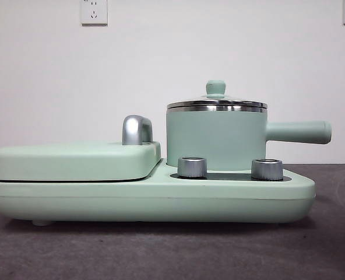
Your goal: Put the buns in a small steamer
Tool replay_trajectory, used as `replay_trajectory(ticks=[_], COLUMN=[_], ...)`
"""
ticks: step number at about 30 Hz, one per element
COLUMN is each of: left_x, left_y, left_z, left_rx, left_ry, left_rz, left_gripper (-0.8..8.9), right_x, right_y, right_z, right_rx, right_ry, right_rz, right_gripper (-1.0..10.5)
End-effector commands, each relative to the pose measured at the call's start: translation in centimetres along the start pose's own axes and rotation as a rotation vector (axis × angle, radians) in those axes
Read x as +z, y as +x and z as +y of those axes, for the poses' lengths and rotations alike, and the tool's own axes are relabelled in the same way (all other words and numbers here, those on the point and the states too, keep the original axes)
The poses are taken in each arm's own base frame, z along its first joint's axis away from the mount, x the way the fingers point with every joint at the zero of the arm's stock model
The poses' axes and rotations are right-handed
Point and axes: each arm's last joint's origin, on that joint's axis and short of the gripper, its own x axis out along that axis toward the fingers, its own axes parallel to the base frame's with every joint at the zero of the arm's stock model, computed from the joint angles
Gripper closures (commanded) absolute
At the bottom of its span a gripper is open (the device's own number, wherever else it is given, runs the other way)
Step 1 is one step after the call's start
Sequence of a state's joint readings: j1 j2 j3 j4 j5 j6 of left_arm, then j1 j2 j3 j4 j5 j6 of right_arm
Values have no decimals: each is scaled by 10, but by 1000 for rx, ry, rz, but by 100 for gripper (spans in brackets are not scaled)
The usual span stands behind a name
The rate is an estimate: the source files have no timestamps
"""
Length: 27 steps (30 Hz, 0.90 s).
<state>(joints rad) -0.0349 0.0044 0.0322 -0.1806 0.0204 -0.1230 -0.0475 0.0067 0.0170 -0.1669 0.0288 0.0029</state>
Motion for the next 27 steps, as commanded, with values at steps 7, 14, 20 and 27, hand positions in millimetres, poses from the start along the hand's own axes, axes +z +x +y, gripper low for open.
replay_trajectory(ticks=[7,14,20,27], left_x=[-7,-7,-7,-7], left_y=[2,2,2,2], left_z=[1,1,1,1], left_rx=[11,10,11,11], left_ry=[6,6,6,6], left_rz=[24,24,24,24], left_gripper=[807,807,807,807], right_x=[5,6,6,6], right_y=[0,0,0,0], right_z=[0,0,0,-1], right_rx=[1,1,1,-6], right_ry=[-2,-2,-2,-1], right_rz=[-71,-75,-74,-75], right_gripper=[932,932,931,932])
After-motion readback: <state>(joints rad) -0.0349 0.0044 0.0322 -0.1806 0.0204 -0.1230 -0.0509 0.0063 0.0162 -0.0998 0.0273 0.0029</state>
